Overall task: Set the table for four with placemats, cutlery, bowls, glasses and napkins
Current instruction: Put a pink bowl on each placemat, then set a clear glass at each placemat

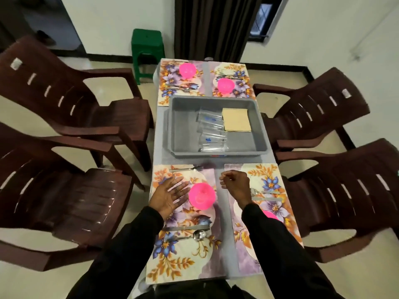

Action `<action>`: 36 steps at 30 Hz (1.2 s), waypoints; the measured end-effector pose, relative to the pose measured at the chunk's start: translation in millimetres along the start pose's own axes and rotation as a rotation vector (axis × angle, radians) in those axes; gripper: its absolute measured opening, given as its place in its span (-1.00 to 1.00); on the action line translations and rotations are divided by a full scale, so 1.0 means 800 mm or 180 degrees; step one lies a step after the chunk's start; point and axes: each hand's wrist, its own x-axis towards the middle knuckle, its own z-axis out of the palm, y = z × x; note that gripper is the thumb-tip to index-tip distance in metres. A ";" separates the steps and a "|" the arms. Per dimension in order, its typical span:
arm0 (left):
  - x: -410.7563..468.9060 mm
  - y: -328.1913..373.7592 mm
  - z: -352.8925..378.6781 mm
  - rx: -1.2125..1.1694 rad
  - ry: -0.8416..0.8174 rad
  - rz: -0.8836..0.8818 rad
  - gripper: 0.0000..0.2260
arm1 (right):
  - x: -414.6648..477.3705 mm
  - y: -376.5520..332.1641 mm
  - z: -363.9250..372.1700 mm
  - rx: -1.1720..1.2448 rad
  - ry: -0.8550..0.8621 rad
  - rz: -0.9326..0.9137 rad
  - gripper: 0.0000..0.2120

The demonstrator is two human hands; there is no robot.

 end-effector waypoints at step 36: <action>0.263 0.080 0.170 0.0294 0.0492 0.0487 -0.66 | 0.310 0.019 -0.038 -0.1384 -0.1253 -0.0371 -0.61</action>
